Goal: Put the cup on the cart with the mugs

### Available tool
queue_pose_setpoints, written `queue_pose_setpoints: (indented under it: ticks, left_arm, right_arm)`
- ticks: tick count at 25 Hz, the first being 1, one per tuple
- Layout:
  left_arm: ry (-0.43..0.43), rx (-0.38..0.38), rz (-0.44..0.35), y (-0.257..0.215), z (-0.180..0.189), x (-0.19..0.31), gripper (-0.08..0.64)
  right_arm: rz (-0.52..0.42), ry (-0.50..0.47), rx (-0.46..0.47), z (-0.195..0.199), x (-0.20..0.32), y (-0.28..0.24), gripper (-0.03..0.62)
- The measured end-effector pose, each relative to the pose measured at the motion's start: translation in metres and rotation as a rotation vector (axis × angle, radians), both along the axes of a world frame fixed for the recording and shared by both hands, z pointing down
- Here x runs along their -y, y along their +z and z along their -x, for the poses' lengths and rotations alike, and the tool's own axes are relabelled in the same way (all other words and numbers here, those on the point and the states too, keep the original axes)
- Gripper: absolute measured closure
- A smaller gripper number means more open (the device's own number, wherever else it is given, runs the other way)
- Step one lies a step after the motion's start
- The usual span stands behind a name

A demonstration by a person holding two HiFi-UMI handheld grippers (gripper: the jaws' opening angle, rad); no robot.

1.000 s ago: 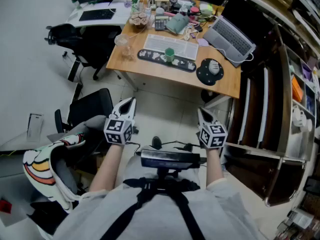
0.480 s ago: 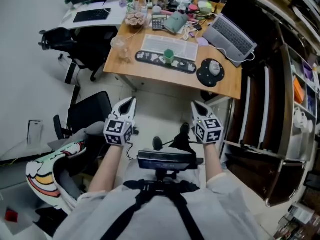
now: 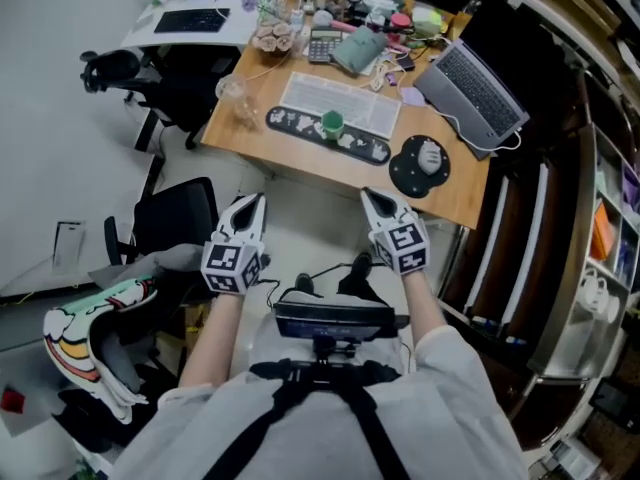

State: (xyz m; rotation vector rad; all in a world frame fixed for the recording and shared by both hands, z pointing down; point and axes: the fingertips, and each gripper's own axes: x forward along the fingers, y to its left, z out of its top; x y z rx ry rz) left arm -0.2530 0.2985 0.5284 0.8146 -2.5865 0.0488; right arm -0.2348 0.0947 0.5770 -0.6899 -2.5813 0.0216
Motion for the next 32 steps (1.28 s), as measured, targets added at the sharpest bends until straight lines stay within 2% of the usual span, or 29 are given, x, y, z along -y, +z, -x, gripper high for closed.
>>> queue_pose_setpoints:
  ticks: [1,4,7,9,14,17,19,25,28,32]
  left_arm:
    - [-0.010,-0.003,0.006,0.001,0.002,0.006,0.555]
    - [-0.039,-0.009,0.021,0.000,0.006,0.022,0.555]
    - [-0.068,-0.011,0.016,-0.001,0.016,0.026,0.555]
    - [-0.079,-0.018,0.022,0.003,0.021,0.023,0.555]
    - [-0.077,-0.040,0.024,0.016,0.042,0.013,0.555]
    - [-0.053,-0.052,0.040,0.026,0.057,0.008,0.555]
    - [-0.044,-0.055,0.040,0.030,0.070,0.007,0.555]
    - [-0.014,-0.078,0.054,0.045,0.089,0.006,0.555]
    - [-0.001,-0.074,0.055,0.051,0.100,0.004,0.555]
    - [0.000,-0.088,0.059,0.058,0.104,0.000,0.555]
  right_arm:
    - [-0.001,-0.025,0.010,0.009,0.003,0.001,0.591]
    - [-0.002,-0.100,0.019,0.035,0.008,0.010,0.512]
    - [-0.019,-0.171,0.001,0.062,0.003,0.028,0.386]
    - [-0.026,-0.187,-0.017,0.076,-0.003,0.044,0.305]
    - [-0.067,-0.166,0.005,0.122,-0.006,0.077,0.218]
    - [-0.077,-0.144,0.028,0.145,-0.012,0.083,0.187]
    - [-0.093,-0.166,0.047,0.161,-0.017,0.093,0.176]
    - [-0.114,-0.199,0.021,0.190,-0.024,0.134,0.175]
    - [-0.115,-0.223,0.033,0.207,-0.031,0.144,0.149]
    - [-0.106,-0.231,0.023,0.224,-0.037,0.154,0.149]
